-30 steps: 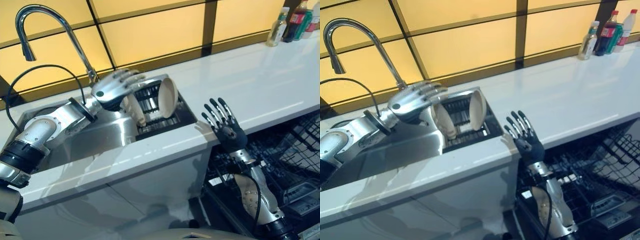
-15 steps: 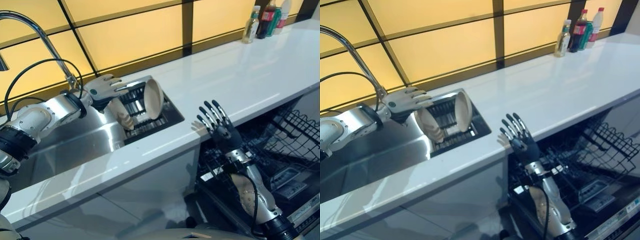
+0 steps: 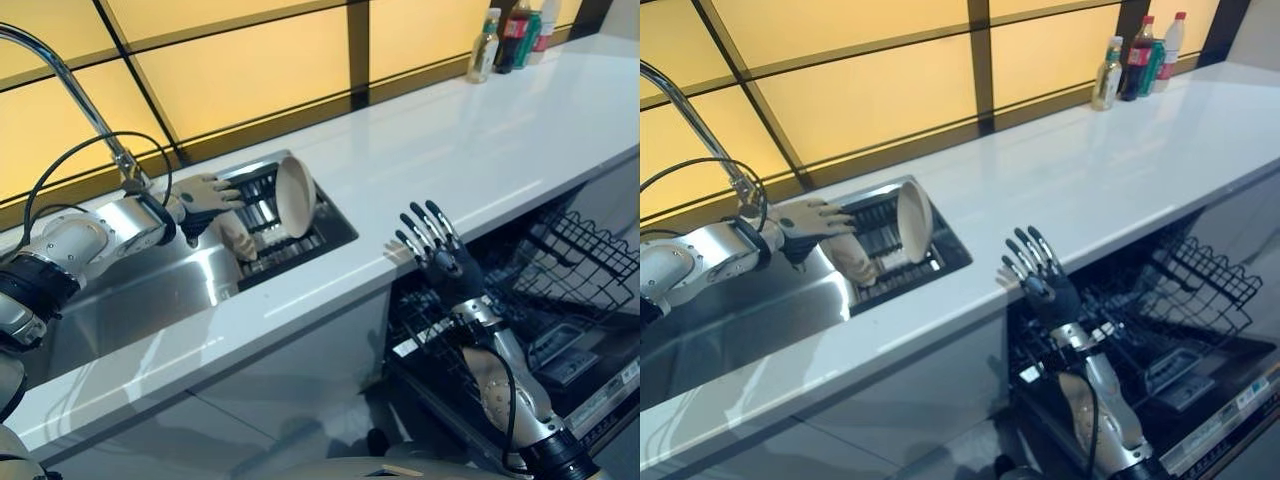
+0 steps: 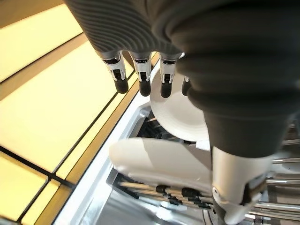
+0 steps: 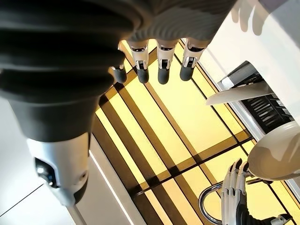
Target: Pick up plates and place into dishwasher.
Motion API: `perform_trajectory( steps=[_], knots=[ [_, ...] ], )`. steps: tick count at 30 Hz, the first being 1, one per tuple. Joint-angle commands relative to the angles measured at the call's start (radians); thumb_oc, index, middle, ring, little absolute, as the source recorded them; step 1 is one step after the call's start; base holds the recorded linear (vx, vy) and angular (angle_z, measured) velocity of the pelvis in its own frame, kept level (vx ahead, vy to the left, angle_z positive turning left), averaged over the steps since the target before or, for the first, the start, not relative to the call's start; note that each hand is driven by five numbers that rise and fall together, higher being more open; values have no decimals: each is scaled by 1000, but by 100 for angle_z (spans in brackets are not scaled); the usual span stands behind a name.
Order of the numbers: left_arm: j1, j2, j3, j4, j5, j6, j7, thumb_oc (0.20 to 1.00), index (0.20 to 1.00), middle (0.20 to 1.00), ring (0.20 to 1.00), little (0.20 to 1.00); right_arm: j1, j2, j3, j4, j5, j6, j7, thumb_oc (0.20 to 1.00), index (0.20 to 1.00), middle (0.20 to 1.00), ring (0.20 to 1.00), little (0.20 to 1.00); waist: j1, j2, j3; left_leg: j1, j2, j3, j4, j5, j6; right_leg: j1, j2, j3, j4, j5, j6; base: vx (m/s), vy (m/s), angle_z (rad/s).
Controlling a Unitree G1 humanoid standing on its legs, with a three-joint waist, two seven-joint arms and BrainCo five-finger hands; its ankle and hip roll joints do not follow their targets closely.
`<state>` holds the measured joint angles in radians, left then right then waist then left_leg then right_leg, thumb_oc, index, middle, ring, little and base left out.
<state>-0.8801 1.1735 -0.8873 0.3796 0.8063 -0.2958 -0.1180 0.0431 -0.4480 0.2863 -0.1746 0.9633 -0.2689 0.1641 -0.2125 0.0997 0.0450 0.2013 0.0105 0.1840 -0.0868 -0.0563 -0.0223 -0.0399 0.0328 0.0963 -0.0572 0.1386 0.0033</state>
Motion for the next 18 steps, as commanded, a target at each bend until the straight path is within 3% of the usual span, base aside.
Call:
perform_trajectory(
  steps=[1, 11, 18],
  knots=[
    [0, 5, 49, 80, -26, 45, 5, 1000, 1000, 1000, 1000, 1000, -2, -14, -21, -54, 6, -19, 22, 1000, 1000, 1000, 1000, 1000, -23, -35, -18, -112, -24, -20, 7, 36, 50, 24, -48, -8, 69, -105, 136, 0, 0, 0],
    [27, -11, 39, 109, 34, 40, -71, 1000, 1000, 1000, 1000, 1000, 0, -17, -27, -55, 15, -10, 27, 1000, 1000, 1000, 1000, 1000, -27, -36, -8, -114, -25, -17, 9, 35, 54, 19, -48, -7, 73, -107, 136, 0, 0, 0],
    [108, -28, 57, 133, 160, 56, 15, 1000, 1000, 1000, 1000, 1000, 7, -17, -28, -59, 13, -18, 32, 1000, 1000, 1000, 1000, 1000, -30, -40, -7, -112, -24, -16, 7, 36, 54, 22, -48, -3, 73, -110, 136, 10, 2, 0]
  ],
)
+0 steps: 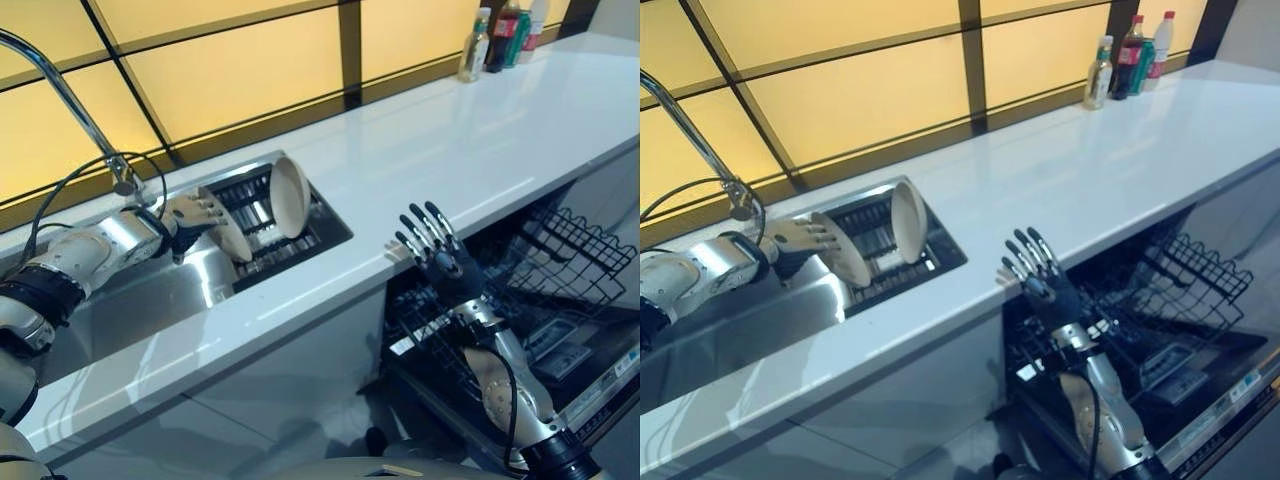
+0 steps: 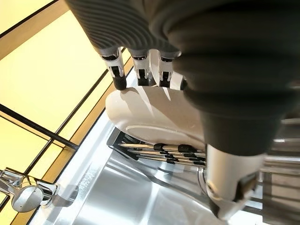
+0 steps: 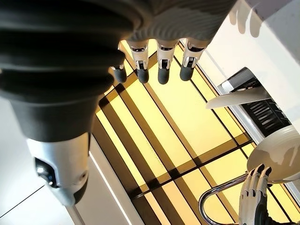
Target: Pick up plates and place into dishwasher.
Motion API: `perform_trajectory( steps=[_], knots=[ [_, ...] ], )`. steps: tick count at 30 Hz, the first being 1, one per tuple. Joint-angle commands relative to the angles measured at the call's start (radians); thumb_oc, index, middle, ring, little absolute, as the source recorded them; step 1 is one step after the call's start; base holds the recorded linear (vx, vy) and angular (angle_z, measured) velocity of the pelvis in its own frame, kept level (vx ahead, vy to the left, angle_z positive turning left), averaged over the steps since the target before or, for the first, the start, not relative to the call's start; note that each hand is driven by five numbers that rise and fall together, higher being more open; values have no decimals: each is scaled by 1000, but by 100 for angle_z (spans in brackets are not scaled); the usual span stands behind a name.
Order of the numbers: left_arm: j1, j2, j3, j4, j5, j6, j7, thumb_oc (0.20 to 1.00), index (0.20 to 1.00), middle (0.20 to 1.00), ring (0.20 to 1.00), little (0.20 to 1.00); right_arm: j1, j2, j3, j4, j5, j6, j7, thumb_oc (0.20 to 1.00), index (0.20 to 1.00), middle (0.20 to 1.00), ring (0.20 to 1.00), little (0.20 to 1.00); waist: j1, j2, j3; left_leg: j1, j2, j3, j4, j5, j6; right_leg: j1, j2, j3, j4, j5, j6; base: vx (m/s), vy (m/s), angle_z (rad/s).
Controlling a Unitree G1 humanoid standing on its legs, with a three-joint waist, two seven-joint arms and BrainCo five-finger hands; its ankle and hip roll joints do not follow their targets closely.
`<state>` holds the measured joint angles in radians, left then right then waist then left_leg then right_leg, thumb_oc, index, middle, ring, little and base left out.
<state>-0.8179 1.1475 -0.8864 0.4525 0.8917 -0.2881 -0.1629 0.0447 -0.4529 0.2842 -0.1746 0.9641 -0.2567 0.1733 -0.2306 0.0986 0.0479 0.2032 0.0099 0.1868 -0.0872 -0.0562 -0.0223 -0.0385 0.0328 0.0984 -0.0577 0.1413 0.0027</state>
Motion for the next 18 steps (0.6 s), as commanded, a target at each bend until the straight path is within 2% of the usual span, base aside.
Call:
perform_trajectory(
  steps=[1, 5, 6, 7, 8, 9, 10, 12, 18],
  knots=[
    [64, -12, 64, 81, 96, 47, 89, 1000, 1000, 1000, 1000, 1000, 8, -14, -27, -60, 15, -31, 23, 1000, 1000, 1000, 1000, 1000, -13, -41, -12, -114, -23, -17, 8, 37, 54, 21, -47, -4, 73, -112, 136, 32, 2, -1],
    [92, -34, 79, 101, 149, 58, 133, 1000, 1000, 1000, 1000, 1000, 10, -12, -25, -58, 11, -31, 22, 1000, 1000, 1000, 1000, 1000, -16, -43, -11, -112, -23, -12, 8, 37, 55, 19, -46, -2, 76, -111, 135, 0, 0, 0],
    [111, -42, 85, 132, 201, 48, 176, 1000, 1000, 1000, 1000, 1000, 10, -10, -25, -57, 11, -28, 21, 1000, 1000, 1000, 1000, 1000, -18, -44, -11, -112, -22, -10, 8, 38, 56, 19, -46, 1, 76, -111, 135, 0, 0, 0],
    [124, -50, 86, 160, 229, 43, 222, 953, 953, 953, 953, 953, 10, -10, -24, -57, 10, -26, 18, 1000, 1000, 1000, 1000, 1000, -21, -43, -10, -110, -22, -8, 8, 37, 56, 19, -45, 3, 77, -111, 135, 38, 6, -3],
    [129, -54, 89, 171, 247, 40, 244, 956, 956, 956, 956, 956, 10, -11, -23, -54, 11, -27, 19, 1000, 1000, 1000, 1000, 1000, -22, -44, -10, -109, -22, -5, 9, 37, 56, 20, -46, 4, 78, -112, 135, 29, 6, -3],
    [133, -59, 90, 179, 264, 41, 258, 868, 868, 868, 868, 868, 11, -9, -21, -51, 9, -28, 19, 1000, 1000, 1000, 1000, 1000, -23, -43, -11, -108, -22, -3, 9, 37, 56, 21, -46, 5, 77, -111, 135, 30, 5, -4],
    [138, -62, 88, 192, 287, 42, 277, 460, 460, 460, 460, 460, 11, -10, -19, -49, 8, -29, 18, 1000, 1000, 1000, 1000, 1000, -25, -42, -12, -107, -21, -2, 8, 37, 56, 21, -46, 5, 77, -111, 135, 33, 5, -3],
    [149, -69, 88, 211, 318, 49, 310, 200, 200, 200, 200, 200, 14, -10, -19, -47, 8, -28, 19, 1000, 1000, 1000, 1000, 1000, -28, -41, -14, -105, -20, 2, 6, 38, 55, 23, -46, 6, 75, -111, 136, 16, 2, -1],
    [193, -83, 110, 256, 380, 63, 392, 200, 200, 200, 200, 200, 20, -14, -24, -50, 10, -22, 13, 1000, 1000, 1000, 1000, 1000, -31, -42, -16, -102, -18, 6, 3, 40, 54, 25, -46, 6, 72, -109, 136, 0, 0, 0]
  ],
)
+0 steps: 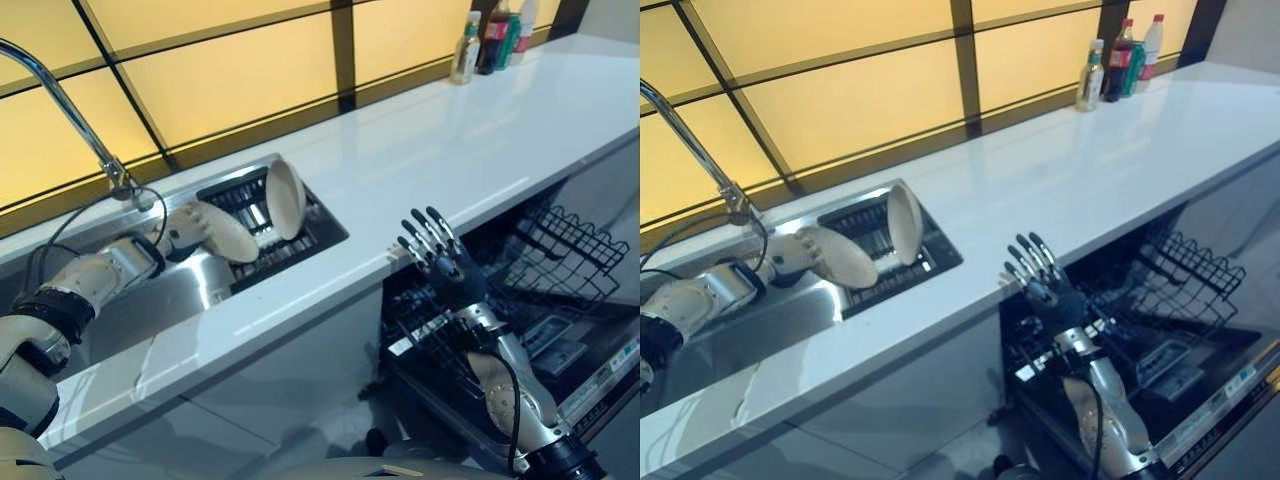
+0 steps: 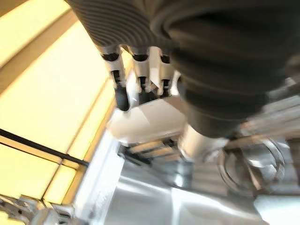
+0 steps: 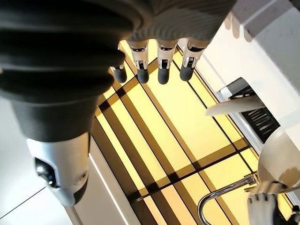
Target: Pick up plates and place into dishwasher.
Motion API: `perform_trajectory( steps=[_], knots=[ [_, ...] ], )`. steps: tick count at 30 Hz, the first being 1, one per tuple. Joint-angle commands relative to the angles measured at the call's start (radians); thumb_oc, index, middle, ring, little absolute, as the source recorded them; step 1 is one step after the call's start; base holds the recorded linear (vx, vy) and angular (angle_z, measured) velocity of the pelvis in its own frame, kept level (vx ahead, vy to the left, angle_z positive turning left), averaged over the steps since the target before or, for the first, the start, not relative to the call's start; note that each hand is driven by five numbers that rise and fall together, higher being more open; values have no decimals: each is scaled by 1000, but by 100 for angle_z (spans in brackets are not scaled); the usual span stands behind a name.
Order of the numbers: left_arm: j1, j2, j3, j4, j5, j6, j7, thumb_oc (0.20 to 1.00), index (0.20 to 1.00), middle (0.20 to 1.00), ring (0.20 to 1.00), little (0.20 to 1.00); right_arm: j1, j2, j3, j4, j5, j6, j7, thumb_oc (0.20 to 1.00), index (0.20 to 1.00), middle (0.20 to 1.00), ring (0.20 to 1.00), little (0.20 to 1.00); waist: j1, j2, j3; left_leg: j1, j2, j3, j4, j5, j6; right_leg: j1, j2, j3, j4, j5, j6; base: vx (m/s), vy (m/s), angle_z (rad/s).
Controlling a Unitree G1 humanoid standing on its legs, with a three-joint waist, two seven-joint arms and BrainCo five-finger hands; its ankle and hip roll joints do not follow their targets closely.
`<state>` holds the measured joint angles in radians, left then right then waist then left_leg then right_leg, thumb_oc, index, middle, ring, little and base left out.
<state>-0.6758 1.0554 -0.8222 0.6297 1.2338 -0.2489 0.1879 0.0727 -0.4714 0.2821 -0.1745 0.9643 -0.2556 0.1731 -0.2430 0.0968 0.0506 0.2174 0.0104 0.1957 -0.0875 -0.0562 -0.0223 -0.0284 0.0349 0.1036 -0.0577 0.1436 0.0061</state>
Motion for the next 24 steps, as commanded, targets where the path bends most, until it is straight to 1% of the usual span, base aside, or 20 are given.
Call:
perform_trajectory(
  steps=[1, 7, 16, 21, 24],
  knots=[
    [62, 4, 51, 91, 45, 27, 60, 200, 200, 200, 200, 200, -8, 4, -22, -52, 12, -22, 12, 1000, 1000, 1000, 1000, 1000, -20, -41, -19, -115, -18, -3, 3, 39, 54, 16, -48, 1, 72, -111, 133, 0, 0, 0],
    [102, 0, 68, 123, 71, 30, 124, 200, 200, 200, 200, 200, -4, 2, -22, -52, 12, -23, 14, 1000, 1000, 1000, 1000, 1000, -20, -41, -17, -115, -16, 3, 3, 42, 53, 17, -48, 0, 72, -111, 132, 3, -1, -7],
    [105, 10, 78, 114, 80, 28, 157, 200, 200, 200, 200, 200, -9, 7, -8, -45, 12, -38, 10, 1000, 1000, 1000, 1000, 1000, -9, -45, -23, -113, -15, -3, 2, 45, 50, 28, -48, -10, 62, -112, 129, 2, -3, -5],
    [69, 58, 103, 75, 48, 11, 192, 200, 200, 200, 200, 200, -8, 2, 0, -44, 27, -51, 10, 1000, 1000, 1000, 1000, 1000, 0, -44, -31, -114, -13, -3, 2, 49, 47, 31, -46, -15, 59, -110, 127, 0, 0, 0],
    [31, 96, 117, 22, 25, -1, 189, 200, 200, 200, 200, 200, -8, 0, 7, -46, 33, -56, 8, 1000, 1000, 1000, 1000, 1000, 9, -43, -35, -116, -14, -6, 3, 50, 46, 34, -46, -20, 57, -109, 125, 0, 0, 0]
  ],
)
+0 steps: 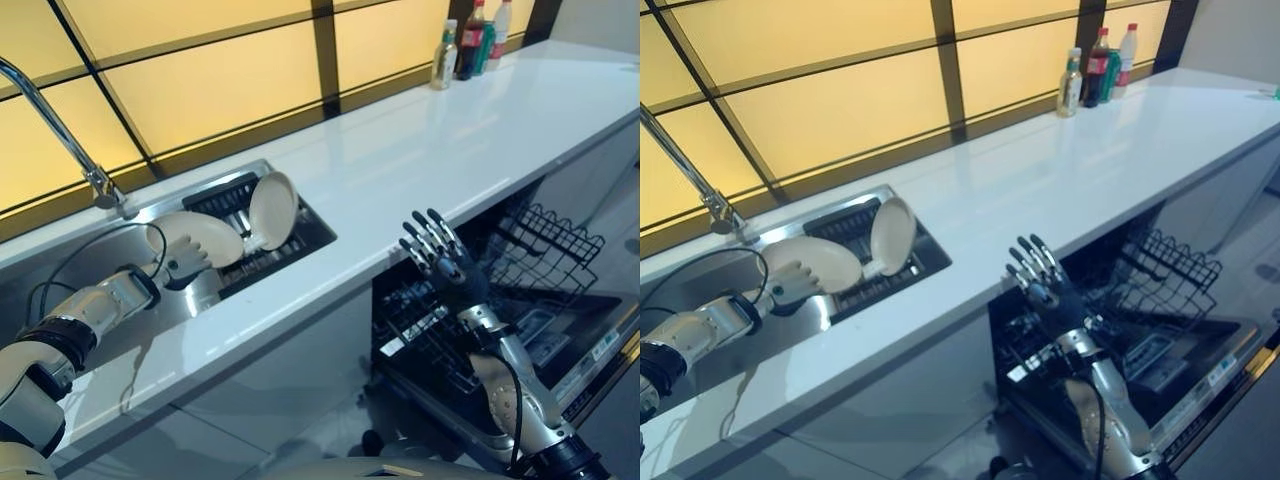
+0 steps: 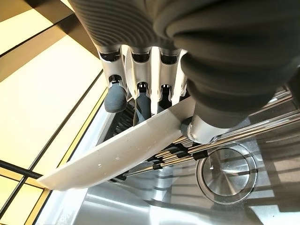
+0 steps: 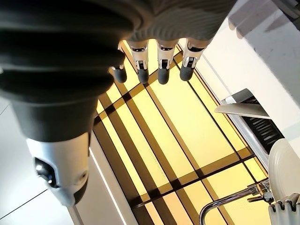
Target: Pick up plates and place into dishwasher.
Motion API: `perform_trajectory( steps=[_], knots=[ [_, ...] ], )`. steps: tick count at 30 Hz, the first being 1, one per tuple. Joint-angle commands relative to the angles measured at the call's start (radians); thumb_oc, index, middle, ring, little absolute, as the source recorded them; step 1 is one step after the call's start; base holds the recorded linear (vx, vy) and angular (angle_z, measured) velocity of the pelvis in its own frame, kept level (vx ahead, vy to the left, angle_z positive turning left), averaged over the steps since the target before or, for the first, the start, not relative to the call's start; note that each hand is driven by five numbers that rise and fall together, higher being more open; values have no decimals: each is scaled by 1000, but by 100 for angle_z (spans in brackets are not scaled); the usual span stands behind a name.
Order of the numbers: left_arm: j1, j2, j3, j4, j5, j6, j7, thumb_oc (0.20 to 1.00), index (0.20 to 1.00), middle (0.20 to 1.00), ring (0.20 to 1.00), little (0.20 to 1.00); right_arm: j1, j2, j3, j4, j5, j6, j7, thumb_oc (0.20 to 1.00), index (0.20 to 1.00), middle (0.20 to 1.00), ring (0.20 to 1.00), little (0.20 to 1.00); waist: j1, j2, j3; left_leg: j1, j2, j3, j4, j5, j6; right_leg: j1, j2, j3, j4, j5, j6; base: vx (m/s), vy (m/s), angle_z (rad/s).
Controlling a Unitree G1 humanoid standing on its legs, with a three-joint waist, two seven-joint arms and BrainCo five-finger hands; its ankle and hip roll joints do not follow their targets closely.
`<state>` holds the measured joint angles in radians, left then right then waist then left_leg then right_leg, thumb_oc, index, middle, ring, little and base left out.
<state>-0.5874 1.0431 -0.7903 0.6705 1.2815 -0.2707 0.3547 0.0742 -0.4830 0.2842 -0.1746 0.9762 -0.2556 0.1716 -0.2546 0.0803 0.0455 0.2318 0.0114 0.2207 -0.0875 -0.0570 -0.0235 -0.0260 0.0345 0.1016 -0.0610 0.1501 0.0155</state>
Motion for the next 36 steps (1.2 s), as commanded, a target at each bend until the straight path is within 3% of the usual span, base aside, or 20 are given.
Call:
perform_trajectory(
  steps=[1, 7, 13, 17, 19, 21, 26, 31, 34, 36],
  knots=[
    [-63, 113, 88, -32, -23, 20, 18, 200, 200, 200, 200, 200, -11, 11, 7, -46, 22, -57, 8, 1000, 1000, 1000, 1000, 1000, 22, -27, -31, -130, -15, -33, 3, 50, 47, 32, -46, -19, 59, -116, 115, 0, 0, 0],
    [-100, 159, 106, -117, -53, 15, 5, 200, 200, 200, 200, 200, -20, 6, 22, -51, 27, -68, -14, 1000, 1000, 1000, 1000, 1000, 38, -27, -36, -129, -17, -47, 2, 51, 44, 38, -46, -28, 57, -116, 113, 0, 0, 0],
    [-161, 231, 108, -206, -181, -39, -50, 200, 200, 200, 200, 200, -20, -5, 23, -65, 32, -79, -31, 1000, 1000, 1000, 1000, 1000, 49, -26, -40, -131, -18, -54, 0, 50, 43, 39, -46, -33, 53, -115, 114, -9, -3, 1],
    [-213, 277, 114, -274, -518, -56, -87, 200, 200, 200, 200, 200, -12, -10, 16, -67, 18, -97, -42, 1000, 1000, 1000, 1000, 1000, 56, -25, -42, -132, -19, -59, 1, 51, 42, 39, -46, -32, 53, -115, 116, -8, -1, 0],
    [-201, 280, 161, -312, -709, -54, -92, 200, 200, 200, 200, 200, -3, -3, 4, -65, 10, -106, -39, 1000, 1000, 1000, 1000, 1000, 60, -28, -43, -133, -19, -61, 0, 52, 41, 39, -45, -32, 52, -116, 116, -32, -5, 0],
    [-144, 256, 276, -348, -850, -73, -91, 200, 200, 200, 200, 200, 8, 9, -19, -56, -3, -120, -38, 1000, 1000, 1000, 1000, 1000, 68, -35, -44, -135, -19, -65, 0, 53, 41, 40, -45, -33, 50, -116, 114, -40, -9, 1],
    [64, 116, 587, -414, -1079, -173, -108, 200, 200, 200, 200, 200, 16, 45, -66, -45, -42, -142, -39, 1000, 1000, 1000, 1000, 1000, 76, -47, -50, -141, -20, -77, 0, 55, 42, 36, -42, -31, 52, -119, 107, -45, -4, -1],
    [248, -112, 794, -541, -1408, -241, -271, 200, 200, 200, 200, 200, 28, 97, -130, -35, -121, -174, -83, 1000, 1000, 1000, 1000, 1000, 81, -59, -57, -140, -21, -91, 0, 48, 43, 36, -40, -27, 53, -124, 98, -32, 6, 3],
    [327, -267, 839, -649, -1647, -208, -423, 200, 200, 200, 200, 200, 39, 117, -188, -23, -192, -200, -112, 1000, 1000, 1000, 1000, 1000, 81, -65, -59, -140, -21, -97, 0, 45, 43, 36, -39, -25, 52, -124, 96, -32, 10, 2],
    [371, -375, 849, -706, -1712, -181, -496, 200, 200, 200, 200, 200, 38, 126, -227, -14, -203, -198, -109, 1000, 1000, 1000, 1000, 1000, 82, -69, -59, -139, -21, -100, 0, 42, 44, 38, -39, -25, 50, -123, 93, -30, 4, 4]
  ],
)
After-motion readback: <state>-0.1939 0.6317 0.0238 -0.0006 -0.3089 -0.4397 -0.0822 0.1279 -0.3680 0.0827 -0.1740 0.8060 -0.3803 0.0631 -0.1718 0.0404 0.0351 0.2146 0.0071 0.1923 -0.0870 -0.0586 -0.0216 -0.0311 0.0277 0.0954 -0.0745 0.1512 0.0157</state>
